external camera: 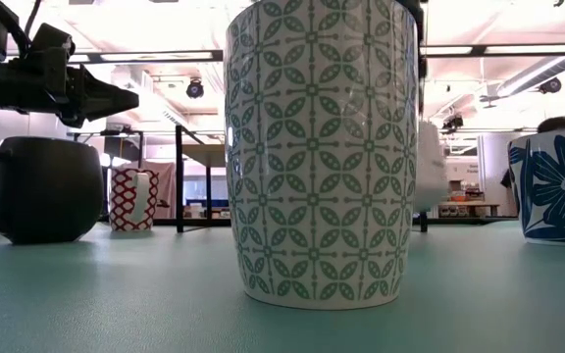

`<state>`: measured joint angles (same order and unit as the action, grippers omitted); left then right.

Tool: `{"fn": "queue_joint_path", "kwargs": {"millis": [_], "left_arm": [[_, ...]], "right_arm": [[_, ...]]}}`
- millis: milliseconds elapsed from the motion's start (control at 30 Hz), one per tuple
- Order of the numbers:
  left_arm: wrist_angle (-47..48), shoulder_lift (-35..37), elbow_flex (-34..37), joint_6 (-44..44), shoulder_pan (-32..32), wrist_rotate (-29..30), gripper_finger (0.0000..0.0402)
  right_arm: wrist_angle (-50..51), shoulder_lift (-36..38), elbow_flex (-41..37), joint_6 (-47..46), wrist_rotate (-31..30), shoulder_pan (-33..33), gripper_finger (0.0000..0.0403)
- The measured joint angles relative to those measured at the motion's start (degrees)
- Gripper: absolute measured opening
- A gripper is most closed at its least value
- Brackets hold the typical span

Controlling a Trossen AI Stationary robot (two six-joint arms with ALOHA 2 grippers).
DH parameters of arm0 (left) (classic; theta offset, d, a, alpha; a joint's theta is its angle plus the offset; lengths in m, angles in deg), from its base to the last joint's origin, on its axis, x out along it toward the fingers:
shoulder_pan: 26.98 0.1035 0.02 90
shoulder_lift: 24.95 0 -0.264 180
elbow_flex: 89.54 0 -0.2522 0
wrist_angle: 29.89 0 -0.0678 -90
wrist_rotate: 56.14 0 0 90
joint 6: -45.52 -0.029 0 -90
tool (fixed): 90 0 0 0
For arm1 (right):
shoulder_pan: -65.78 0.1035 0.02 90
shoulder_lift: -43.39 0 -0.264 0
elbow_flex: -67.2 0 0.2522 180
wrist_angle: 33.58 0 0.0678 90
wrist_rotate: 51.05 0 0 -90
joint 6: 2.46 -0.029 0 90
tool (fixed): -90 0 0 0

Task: Place coffee mugs
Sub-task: Put the white mug on the shelf

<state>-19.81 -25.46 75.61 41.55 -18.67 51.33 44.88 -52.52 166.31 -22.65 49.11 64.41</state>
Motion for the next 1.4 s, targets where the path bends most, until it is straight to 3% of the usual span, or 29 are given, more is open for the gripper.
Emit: {"fn": "queue_joint_path", "kwargs": {"millis": [333,567,1067,1400], "left_arm": [[0.00,0.00,0.02,0.00,0.01,0.00,0.0116],[0.00,0.00,0.00,0.00,-0.01,-0.01,0.0116],[0.00,-0.02,0.01,0.00,0.01,-0.01,0.0116],[0.00,0.00,0.00,0.00,-0.01,-0.01,0.0116]], "right_arm": [[9.75,0.23,13.62,4.75,-6.36,-0.01,0.0014],[13.62,0.23,21.12,14.12,-17.09,-2.40,0.0013],[12.84,0.21,23.69,20.10,-17.60,-19.35,0.0013],[12.59,-2.59,23.90,27.23,-16.18,-25.02,0.0013]]}}
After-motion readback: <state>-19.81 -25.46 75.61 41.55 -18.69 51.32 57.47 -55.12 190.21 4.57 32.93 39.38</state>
